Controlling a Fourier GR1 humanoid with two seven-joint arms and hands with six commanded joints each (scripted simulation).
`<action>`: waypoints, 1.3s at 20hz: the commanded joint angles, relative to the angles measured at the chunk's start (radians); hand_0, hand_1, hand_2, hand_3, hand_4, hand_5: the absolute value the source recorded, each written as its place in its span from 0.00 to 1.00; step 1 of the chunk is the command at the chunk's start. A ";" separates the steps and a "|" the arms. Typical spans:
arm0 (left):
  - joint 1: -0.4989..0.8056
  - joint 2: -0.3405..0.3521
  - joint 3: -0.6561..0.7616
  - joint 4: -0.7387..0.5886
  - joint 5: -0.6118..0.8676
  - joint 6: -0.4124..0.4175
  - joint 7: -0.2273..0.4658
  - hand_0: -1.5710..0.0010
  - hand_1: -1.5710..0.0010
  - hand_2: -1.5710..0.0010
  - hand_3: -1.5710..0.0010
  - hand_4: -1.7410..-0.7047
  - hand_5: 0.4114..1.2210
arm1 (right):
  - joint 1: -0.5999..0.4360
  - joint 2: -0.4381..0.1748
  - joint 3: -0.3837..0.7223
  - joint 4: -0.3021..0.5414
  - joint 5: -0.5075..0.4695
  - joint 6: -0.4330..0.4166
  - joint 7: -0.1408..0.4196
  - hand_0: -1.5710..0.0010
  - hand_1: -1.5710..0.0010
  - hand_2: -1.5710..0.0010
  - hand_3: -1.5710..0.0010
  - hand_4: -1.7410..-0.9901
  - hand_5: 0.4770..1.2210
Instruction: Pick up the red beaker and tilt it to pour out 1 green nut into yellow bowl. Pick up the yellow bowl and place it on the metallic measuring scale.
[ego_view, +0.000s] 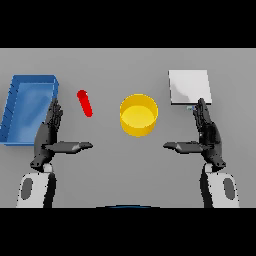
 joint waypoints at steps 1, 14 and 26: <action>-0.001 0.001 0.002 0.001 0.001 0.000 0.001 1.00 1.00 1.00 1.00 0.57 0.23 | -0.003 -0.001 -0.001 0.002 -0.001 -0.001 0.002 1.00 1.00 1.00 1.00 0.76 0.16; 0.068 0.081 -0.072 -0.112 -0.096 -0.029 0.047 1.00 1.00 1.00 1.00 0.56 0.24 | 0.066 -0.065 0.103 -0.077 0.274 -0.094 -0.076 1.00 1.00 1.00 1.00 0.74 0.16; -0.177 0.064 -0.048 0.237 -0.174 0.007 -0.039 1.00 1.00 1.00 1.00 0.48 0.29 | 0.067 -0.078 0.086 -0.088 0.207 -0.041 -0.095 1.00 1.00 1.00 1.00 0.61 0.21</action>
